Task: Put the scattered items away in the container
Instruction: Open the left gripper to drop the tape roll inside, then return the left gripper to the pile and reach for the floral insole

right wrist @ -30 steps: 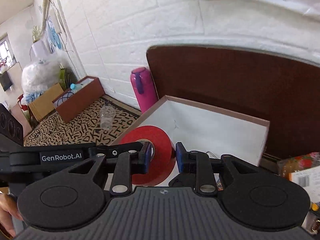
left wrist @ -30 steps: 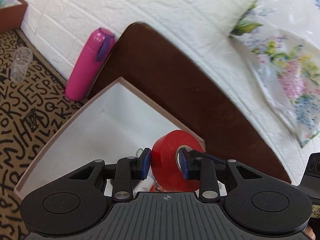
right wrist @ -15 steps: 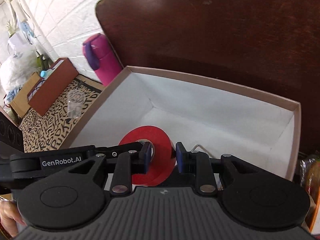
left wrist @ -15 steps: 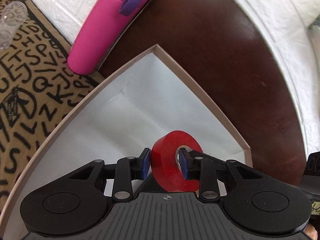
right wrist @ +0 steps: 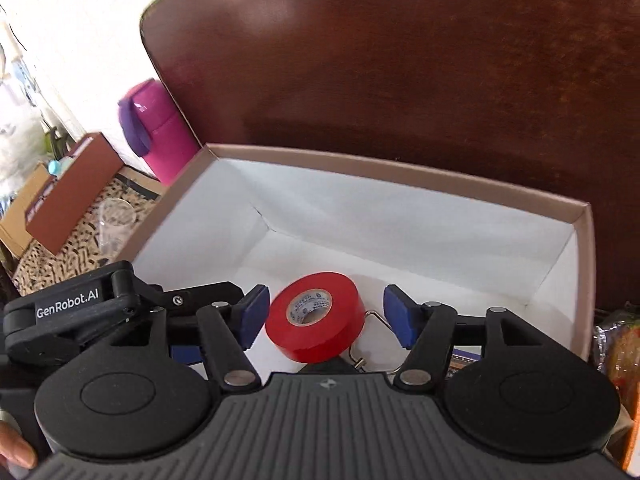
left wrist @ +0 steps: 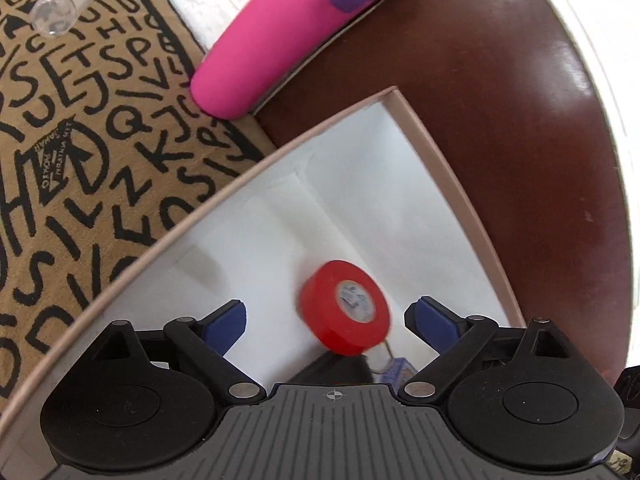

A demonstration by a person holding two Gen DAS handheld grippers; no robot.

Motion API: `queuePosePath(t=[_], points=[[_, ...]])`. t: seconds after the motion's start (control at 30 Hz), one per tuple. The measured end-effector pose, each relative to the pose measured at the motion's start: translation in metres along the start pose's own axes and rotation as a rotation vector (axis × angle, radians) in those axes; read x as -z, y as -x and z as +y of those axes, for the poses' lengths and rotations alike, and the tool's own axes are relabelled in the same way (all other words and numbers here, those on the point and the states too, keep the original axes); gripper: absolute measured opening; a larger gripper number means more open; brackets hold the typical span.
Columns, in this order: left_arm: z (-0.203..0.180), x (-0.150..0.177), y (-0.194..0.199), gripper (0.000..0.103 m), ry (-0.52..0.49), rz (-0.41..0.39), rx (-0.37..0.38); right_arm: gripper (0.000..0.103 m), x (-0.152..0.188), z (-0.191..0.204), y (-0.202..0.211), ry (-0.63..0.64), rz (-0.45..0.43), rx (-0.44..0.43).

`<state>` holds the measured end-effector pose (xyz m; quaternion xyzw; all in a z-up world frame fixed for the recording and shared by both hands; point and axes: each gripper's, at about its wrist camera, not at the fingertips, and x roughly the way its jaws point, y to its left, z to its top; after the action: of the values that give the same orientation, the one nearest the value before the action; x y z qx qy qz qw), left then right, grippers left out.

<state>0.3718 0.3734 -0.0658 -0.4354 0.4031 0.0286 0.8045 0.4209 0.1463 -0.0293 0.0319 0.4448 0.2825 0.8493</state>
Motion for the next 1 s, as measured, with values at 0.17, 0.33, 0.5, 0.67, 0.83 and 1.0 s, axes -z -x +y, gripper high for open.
queuePosePath(t=[0.17, 0.33, 0.5, 0.67, 0.83, 1.0], points=[[-0.014, 0.012, 0.02, 0.098, -0.015, 0.0, 0.017, 0.077, 0.0, 0.003, 0.02, 0.012, -0.013, 0.008], [-0.028, 0.026, 0.044, 0.098, -0.041, 0.0, 0.019, 0.079, 0.008, 0.009, 0.048, 0.038, -0.024, 0.013], [-0.042, 0.058, 0.082, 0.099, -0.126, -0.046, 0.01, 0.087, 0.028, 0.016, 0.09, 0.079, -0.043, 0.02], [-0.053, 0.108, 0.117, 0.1, -0.19, -0.075, 0.057, 0.095, 0.061, 0.015, 0.144, 0.11, -0.069, 0.038], [-0.068, 0.172, 0.137, 0.101, -0.274, -0.081, 0.109, 0.096, 0.107, 0.003, 0.203, 0.15, -0.103, 0.097], [-0.081, 0.243, 0.141, 0.101, -0.374, -0.066, 0.132, 0.101, 0.169, -0.019, 0.25, 0.152, -0.163, 0.179]])
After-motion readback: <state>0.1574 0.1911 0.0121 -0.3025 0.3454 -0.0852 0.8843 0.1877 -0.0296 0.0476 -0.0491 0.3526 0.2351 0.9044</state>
